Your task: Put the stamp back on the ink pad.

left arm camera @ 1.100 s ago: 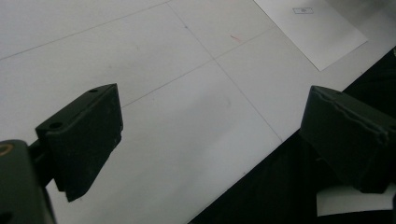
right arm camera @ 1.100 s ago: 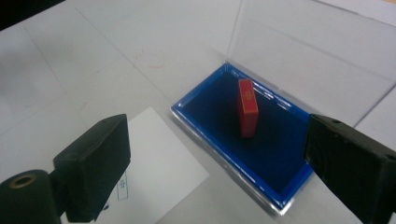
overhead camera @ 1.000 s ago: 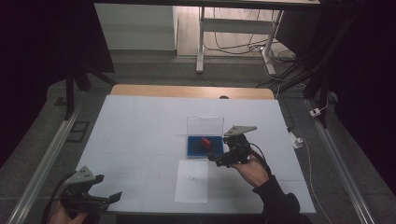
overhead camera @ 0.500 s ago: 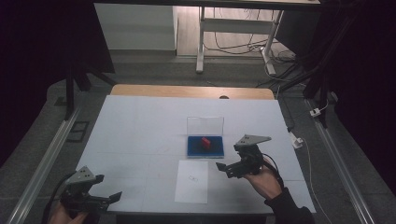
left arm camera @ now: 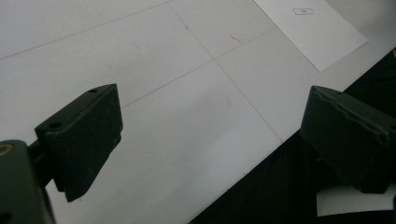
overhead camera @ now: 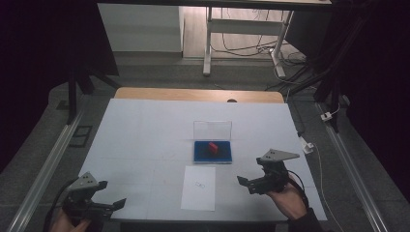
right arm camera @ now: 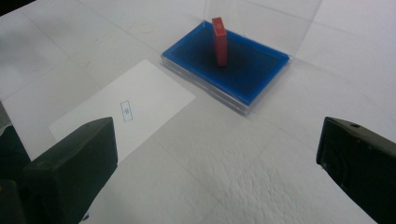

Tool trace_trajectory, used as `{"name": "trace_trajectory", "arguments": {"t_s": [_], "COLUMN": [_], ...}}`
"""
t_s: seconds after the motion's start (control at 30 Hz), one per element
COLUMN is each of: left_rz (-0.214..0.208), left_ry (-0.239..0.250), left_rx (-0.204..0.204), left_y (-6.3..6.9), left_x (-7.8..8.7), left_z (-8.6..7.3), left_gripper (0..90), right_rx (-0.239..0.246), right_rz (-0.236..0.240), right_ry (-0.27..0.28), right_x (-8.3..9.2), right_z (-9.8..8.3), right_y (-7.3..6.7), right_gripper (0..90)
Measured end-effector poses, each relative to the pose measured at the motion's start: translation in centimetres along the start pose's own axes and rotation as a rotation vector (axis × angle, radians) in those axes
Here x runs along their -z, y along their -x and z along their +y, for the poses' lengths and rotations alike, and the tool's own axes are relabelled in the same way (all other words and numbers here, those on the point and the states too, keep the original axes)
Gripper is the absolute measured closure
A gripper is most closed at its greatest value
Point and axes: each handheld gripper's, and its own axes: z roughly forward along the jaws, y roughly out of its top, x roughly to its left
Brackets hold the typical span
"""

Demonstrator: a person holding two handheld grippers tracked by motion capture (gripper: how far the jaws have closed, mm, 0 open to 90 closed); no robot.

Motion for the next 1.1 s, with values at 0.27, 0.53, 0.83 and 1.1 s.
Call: {"name": "trace_trajectory", "arguments": {"t_s": [0.27, 0.53, 0.83, 1.1], "left_rz": [0.002, 0.0, -0.001, 0.003], "left_ry": [-0.002, -0.001, 0.002, 0.0], "left_rx": [0.002, 0.004, 0.007, 0.001], "left_y": [0.0, 0.0, -0.1, 0.0], "left_x": [0.0, 0.0, 0.0, 0.0], "left_z": [0.0, 0.0, 0.0, 0.0], "left_gripper": [5.4, 4.9, 4.6, 4.4], "right_rx": [-0.031, -0.07, -0.108, -0.124], "right_rz": [-0.041, -0.084, -0.133, -0.153], "right_ry": [0.001, -0.014, -0.053, -0.079], "right_x": [2.1, 3.8, 5.2, 5.6], "right_z": [-2.0, -3.8, -5.3, -5.7], "right_y": [0.3, 0.7, 1.0, 1.1], "right_gripper": [0.0, 0.0, 0.0, 0.0]}}
